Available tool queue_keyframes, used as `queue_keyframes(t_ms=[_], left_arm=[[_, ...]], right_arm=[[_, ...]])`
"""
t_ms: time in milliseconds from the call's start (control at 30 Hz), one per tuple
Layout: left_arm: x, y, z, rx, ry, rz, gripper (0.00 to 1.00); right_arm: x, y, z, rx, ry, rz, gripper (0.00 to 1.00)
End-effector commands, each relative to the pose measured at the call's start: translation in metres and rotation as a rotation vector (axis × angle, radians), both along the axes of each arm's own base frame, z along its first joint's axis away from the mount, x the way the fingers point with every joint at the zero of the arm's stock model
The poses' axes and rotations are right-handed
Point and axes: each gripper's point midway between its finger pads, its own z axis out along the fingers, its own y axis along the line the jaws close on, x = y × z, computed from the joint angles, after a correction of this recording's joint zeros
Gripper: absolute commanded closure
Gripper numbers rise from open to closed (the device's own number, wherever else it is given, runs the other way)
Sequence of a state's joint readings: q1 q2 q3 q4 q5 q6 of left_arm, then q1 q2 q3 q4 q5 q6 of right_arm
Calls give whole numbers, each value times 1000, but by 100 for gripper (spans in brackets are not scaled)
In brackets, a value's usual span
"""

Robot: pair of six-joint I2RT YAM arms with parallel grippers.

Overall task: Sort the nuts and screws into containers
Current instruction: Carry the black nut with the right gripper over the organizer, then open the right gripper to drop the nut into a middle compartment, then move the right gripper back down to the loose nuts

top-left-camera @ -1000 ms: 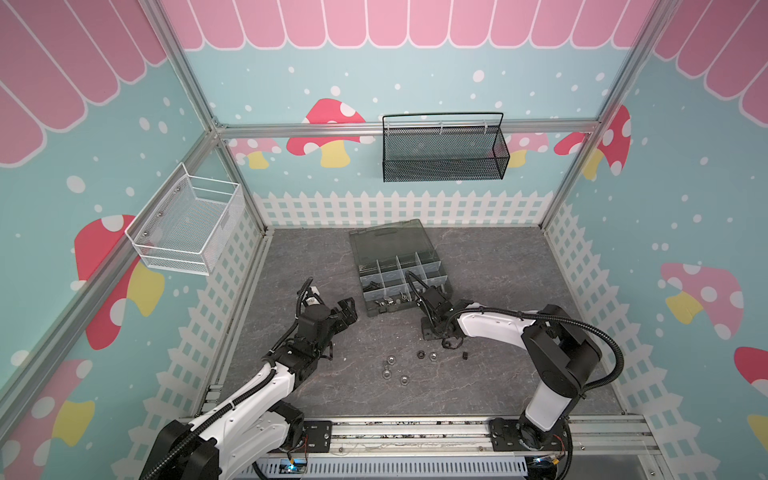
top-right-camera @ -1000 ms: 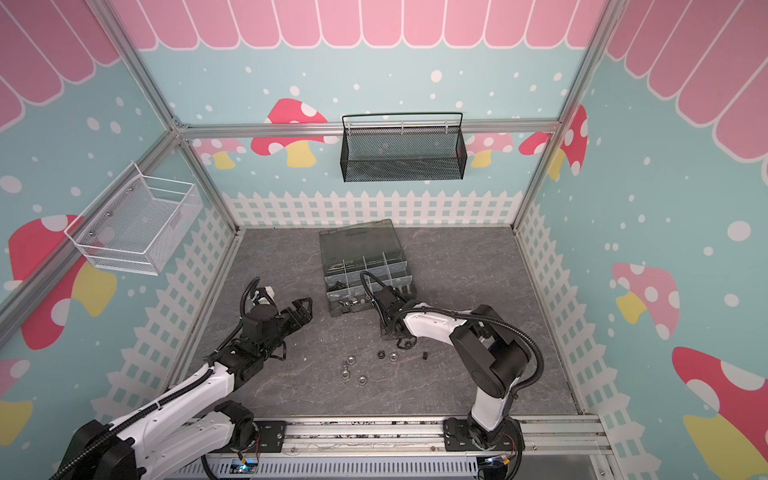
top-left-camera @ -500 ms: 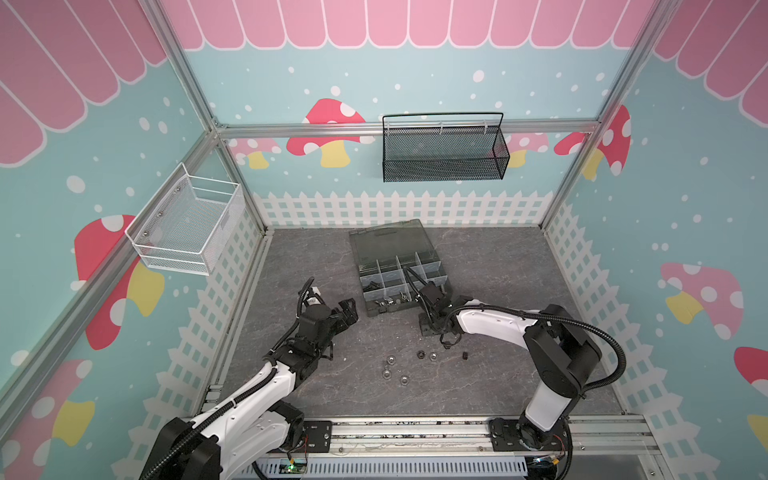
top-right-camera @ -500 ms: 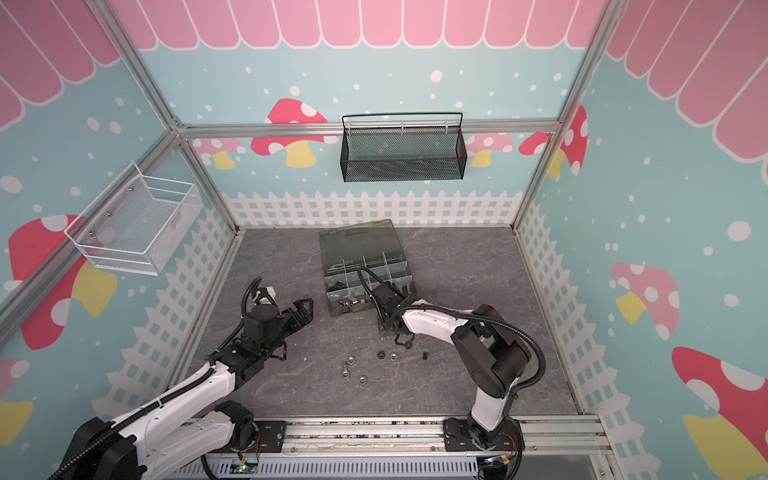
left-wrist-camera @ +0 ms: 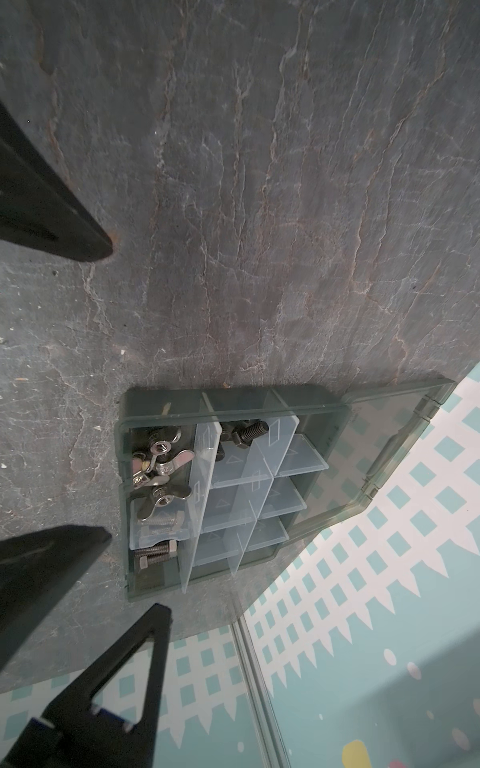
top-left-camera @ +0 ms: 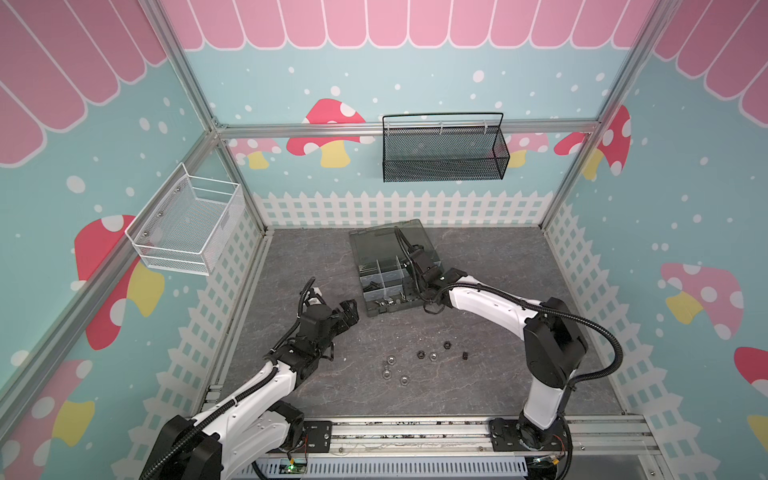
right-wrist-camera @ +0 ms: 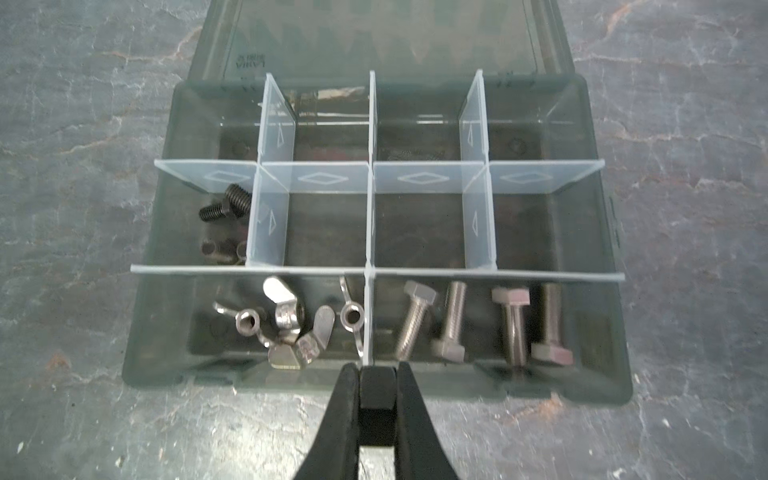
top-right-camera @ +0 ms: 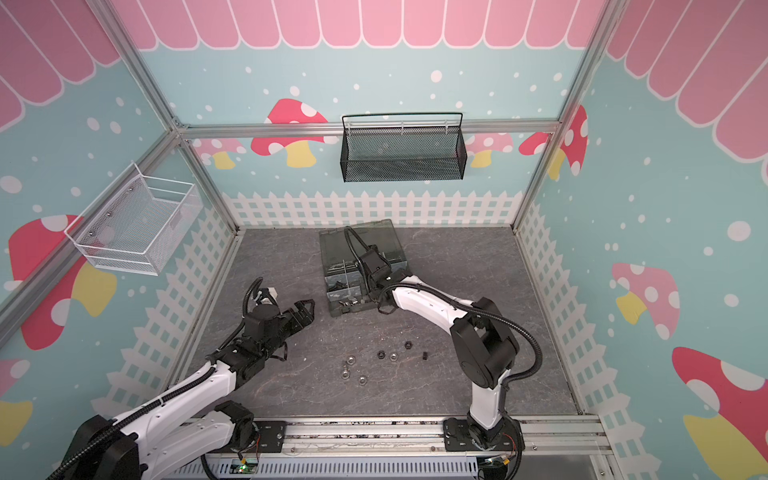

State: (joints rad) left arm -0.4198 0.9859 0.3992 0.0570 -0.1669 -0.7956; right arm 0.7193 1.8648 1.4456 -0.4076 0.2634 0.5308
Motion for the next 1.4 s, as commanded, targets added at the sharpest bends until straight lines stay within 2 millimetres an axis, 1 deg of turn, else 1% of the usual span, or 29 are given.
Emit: queue_keyframes(t_ms=[0, 100, 300, 567, 700, 867, 933, 1000, 1100, 1200, 1300, 1367], left_arm=[[0, 1, 2, -20, 0, 11, 0], [0, 1, 2, -21, 2, 13, 0], [-1, 2, 1, -18, 4, 14, 0], [0, 2, 1, -18, 4, 17, 0], [0, 2, 0, -19, 7, 16, 0], [1, 2, 0, -16, 7, 18, 0], [1, 2, -1, -15, 9, 18, 0], [1, 2, 0, -15, 7, 19, 0], [2, 1, 0, -15, 9, 15, 0], [2, 1, 0, -15, 9, 16, 0], [2, 2, 0, -13, 7, 17, 0], [2, 2, 1, -12, 3, 21, 0]], right_arm=[[18, 1, -12, -53, 5, 28, 96], [32, 4, -15, -63, 0, 30, 96], [55, -3, -27, -65, 15, 8, 96], [75, -11, -45, -73, 39, -4, 95], [80, -12, -53, -78, 54, -4, 87], [81, -13, -57, -91, 63, -7, 69], [81, -14, -55, -93, 60, -9, 64], [80, -15, -52, -96, 57, -10, 61], [79, -16, -44, -94, 48, -12, 60], [76, -18, -30, -79, 34, -13, 60], [68, -22, -15, -61, 16, -16, 59], [58, -28, -8, -46, 10, -21, 58]])
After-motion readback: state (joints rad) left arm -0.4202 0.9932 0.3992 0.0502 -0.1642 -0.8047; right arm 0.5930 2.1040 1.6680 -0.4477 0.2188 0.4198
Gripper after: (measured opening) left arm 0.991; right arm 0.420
